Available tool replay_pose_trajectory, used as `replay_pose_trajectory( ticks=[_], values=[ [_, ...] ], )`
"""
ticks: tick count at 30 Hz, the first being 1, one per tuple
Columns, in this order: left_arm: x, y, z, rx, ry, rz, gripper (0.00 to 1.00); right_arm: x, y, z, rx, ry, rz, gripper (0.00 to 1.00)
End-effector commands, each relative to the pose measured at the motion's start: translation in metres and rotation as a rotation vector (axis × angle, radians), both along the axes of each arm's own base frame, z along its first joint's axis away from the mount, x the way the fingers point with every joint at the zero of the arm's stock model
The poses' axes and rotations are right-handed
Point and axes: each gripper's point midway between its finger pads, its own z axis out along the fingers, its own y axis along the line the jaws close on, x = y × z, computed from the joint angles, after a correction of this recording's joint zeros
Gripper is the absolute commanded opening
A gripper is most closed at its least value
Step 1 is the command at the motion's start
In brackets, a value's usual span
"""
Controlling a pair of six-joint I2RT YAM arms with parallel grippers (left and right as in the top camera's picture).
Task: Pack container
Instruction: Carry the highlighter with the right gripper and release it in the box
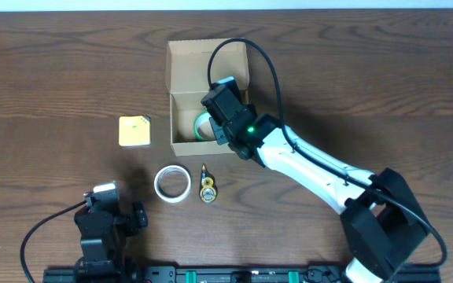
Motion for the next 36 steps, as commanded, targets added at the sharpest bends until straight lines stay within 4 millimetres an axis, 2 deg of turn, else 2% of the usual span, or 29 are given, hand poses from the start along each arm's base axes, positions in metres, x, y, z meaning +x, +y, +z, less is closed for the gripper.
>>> replay_pose_trajectory(
  ticks=[1,3,7,9,11,12,15,19,24,27,30,31,33,36],
  values=[
    [-0.003,0.001,-0.010,0.019,0.032,-0.002,0.95,0.003,0.000,0.001,-0.007,-0.001,0.008,0.21],
    [-0.003,0.001,-0.010,0.019,0.032,-0.002,0.95,0.001,0.001,-0.014,-0.022,0.032,0.015,0.21],
    [-0.003,0.001,-0.010,0.019,0.032,-0.002,0.95,0.001,0.002,-0.021,-0.030,0.041,0.015,0.25],
    [-0.003,0.001,-0.010,0.019,0.032,-0.002,0.95,0.004,0.004,-0.019,-0.019,0.029,0.016,0.38],
    [-0.003,0.001,-0.010,0.019,0.032,-0.002,0.95,0.005,0.006,-0.017,-0.011,0.020,0.016,0.41],
    [-0.003,0.001,-0.010,0.019,0.032,-0.002,0.95,0.006,0.006,-0.016,-0.007,0.016,0.016,0.46],
    [-0.003,0.001,-0.010,0.019,0.032,-0.002,0.96,0.009,0.010,-0.013,0.002,-0.002,0.026,0.54],
    [-0.003,0.001,-0.010,0.019,0.032,-0.002,0.95,0.019,0.022,0.003,0.040,-0.075,0.058,0.54],
    [-0.003,0.001,-0.010,0.019,0.032,-0.002,0.95,0.026,0.029,0.046,0.110,-0.165,0.068,0.60],
    [-0.003,0.001,-0.010,0.019,0.032,-0.002,0.95,0.007,0.019,0.069,0.100,-0.152,0.079,0.65],
    [-0.003,0.001,-0.010,0.019,0.032,-0.002,0.95,-0.033,0.003,0.101,0.098,-0.111,0.083,0.68],
    [-0.003,0.001,-0.010,0.019,0.032,-0.002,0.95,-0.043,-0.004,0.104,0.101,-0.090,0.057,0.69],
    [-0.003,0.001,-0.010,0.019,0.032,-0.002,0.95,-0.063,-0.025,0.102,0.096,-0.018,-0.042,0.72],
    [-0.003,0.001,-0.010,0.019,0.032,-0.002,0.95,-0.093,-0.061,0.079,0.032,0.122,-0.201,0.75]
  ],
)
